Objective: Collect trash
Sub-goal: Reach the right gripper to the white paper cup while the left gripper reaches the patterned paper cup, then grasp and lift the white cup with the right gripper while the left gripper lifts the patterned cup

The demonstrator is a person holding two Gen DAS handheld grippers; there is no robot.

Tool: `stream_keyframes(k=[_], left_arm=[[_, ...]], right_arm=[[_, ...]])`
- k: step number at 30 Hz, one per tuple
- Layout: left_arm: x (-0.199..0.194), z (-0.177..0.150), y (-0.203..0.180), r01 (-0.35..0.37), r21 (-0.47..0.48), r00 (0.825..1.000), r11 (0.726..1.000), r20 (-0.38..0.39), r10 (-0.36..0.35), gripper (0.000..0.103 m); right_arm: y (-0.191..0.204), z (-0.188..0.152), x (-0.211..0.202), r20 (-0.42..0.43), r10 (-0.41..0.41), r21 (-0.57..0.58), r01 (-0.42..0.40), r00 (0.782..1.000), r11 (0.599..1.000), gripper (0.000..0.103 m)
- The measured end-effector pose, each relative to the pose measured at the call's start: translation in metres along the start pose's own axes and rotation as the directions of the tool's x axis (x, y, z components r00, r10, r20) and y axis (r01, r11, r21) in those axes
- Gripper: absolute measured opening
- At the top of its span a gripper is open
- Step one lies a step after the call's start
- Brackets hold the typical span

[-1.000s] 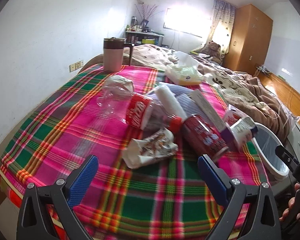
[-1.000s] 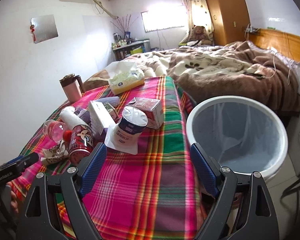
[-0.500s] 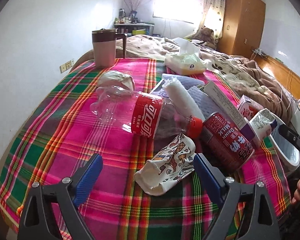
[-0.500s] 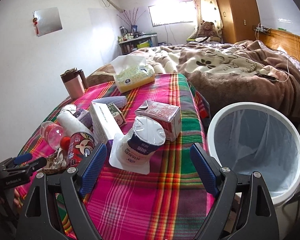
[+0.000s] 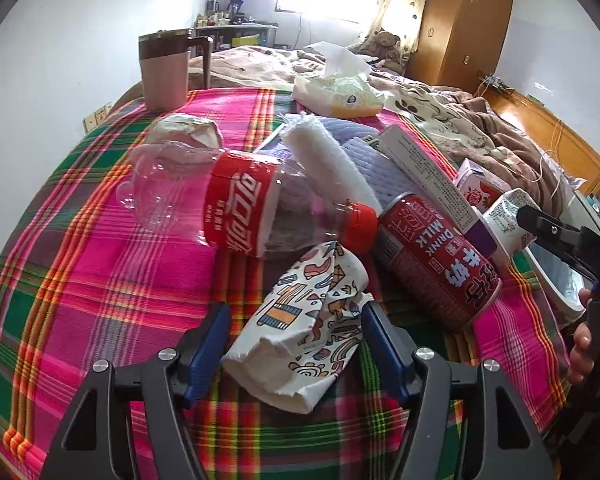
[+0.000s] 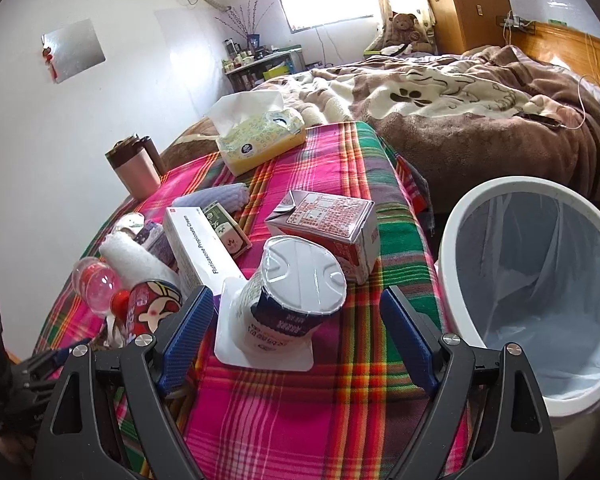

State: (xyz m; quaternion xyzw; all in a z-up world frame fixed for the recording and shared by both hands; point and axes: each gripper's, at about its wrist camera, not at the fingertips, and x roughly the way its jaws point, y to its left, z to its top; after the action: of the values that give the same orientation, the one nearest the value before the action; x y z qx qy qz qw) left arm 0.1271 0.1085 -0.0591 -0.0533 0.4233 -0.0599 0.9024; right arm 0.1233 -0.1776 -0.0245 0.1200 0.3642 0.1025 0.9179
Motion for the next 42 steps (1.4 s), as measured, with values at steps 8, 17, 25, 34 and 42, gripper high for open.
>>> stream_keyframes(k=[8,17,25,34,42], left_arm=[[0.004,0.000,-0.014,0.022,0.042,1.000,0.999,-0.008,-0.022,0.048],[0.001,-0.005,-0.020,0.034,0.045,0.999,0.998,-0.001,-0.034,0.034],[-0.017,-0.006,-0.026,0.041,0.035,0.998,0.999,0.045,-0.043,0.034],[-0.050,0.006,-0.043,0.059,0.041,0.991,0.997,0.122,-0.064,0.034],[-0.065,0.026,-0.079,0.083,0.077,0.981,0.994,0.170,-0.095,0.034]], right_arm=[[0.000,0.001,0.005,-0.010,0.009,0.011,-0.009,1.000,1.000,0.057],[0.002,-0.001,0.003,0.003,0.010,-0.009,-0.010,1.000,1.000,0.054],[0.006,-0.003,-0.009,0.048,0.007,-0.039,-0.005,0.999,0.999,0.054],[0.002,0.002,-0.034,0.110,-0.010,-0.051,0.015,0.994,0.999,0.054],[-0.013,0.009,-0.061,0.168,-0.053,-0.041,0.061,0.984,0.997,0.054]])
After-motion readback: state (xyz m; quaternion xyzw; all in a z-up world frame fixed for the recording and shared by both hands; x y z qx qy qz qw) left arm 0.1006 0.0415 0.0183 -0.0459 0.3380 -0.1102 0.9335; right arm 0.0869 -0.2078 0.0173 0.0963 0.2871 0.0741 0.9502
